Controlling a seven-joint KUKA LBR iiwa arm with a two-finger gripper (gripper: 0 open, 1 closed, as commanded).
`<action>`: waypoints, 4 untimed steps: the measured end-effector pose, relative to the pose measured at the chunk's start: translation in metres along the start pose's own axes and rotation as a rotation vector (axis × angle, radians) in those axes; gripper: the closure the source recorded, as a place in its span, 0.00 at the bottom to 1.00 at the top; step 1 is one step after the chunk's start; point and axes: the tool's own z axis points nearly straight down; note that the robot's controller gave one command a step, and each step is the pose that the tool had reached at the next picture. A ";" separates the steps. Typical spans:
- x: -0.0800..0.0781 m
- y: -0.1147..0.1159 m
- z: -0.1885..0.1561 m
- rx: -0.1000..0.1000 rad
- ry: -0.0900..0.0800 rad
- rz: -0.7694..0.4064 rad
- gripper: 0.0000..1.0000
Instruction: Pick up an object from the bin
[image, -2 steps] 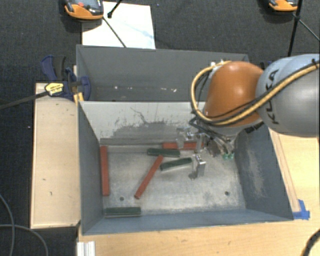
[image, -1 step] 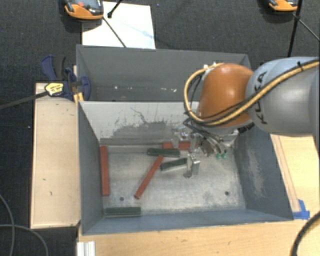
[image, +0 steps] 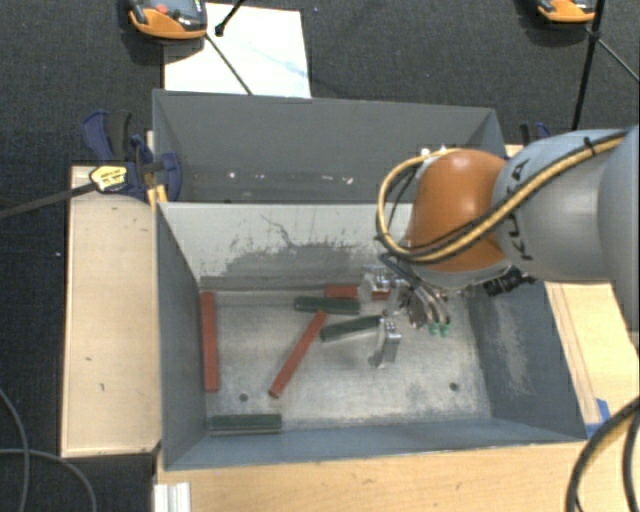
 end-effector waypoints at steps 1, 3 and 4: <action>-0.019 0.029 0.035 0.000 0.000 -0.160 1.00; -0.019 0.029 0.035 0.000 0.000 -0.157 1.00; -0.019 0.029 0.035 0.000 0.000 -0.156 1.00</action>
Offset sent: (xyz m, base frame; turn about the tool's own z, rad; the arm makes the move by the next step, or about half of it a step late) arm 0.0000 0.0000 0.0000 0.0000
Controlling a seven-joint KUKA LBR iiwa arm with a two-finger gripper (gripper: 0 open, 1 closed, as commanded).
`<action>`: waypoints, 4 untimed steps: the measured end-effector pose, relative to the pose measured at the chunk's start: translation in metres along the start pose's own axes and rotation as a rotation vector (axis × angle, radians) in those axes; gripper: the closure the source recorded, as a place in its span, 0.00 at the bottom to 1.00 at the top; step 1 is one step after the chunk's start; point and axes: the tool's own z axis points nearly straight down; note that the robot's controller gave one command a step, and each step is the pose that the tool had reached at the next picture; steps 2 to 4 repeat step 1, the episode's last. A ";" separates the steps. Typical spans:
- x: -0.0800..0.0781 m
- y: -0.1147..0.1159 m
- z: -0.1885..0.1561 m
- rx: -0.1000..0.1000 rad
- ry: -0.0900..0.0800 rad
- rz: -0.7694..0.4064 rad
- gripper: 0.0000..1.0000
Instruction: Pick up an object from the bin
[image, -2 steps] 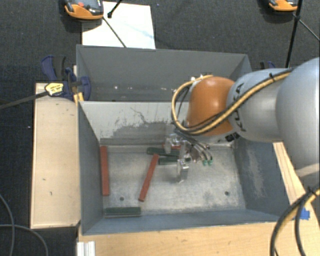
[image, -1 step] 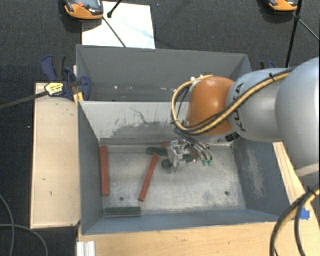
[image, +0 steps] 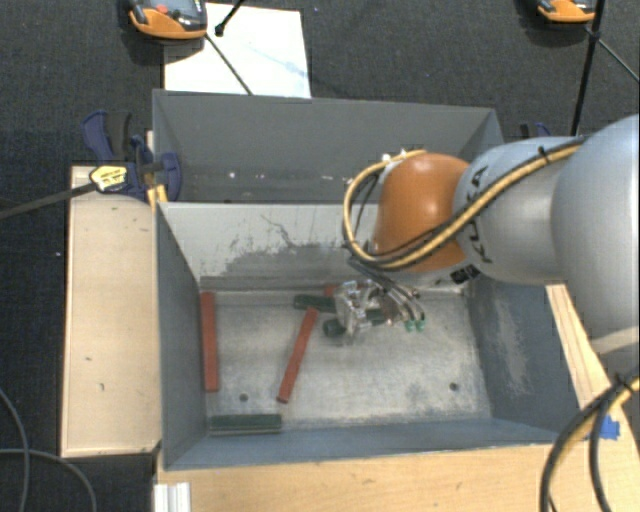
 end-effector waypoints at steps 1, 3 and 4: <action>0.013 -0.007 -0.186 0.002 -0.009 -0.012 1.00; 0.013 -0.007 -0.186 0.002 -0.009 -0.012 1.00; 0.013 -0.007 -0.186 0.002 -0.009 -0.012 1.00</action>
Offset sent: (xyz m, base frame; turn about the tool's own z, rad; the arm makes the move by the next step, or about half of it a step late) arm 0.0000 0.0000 0.0000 0.0000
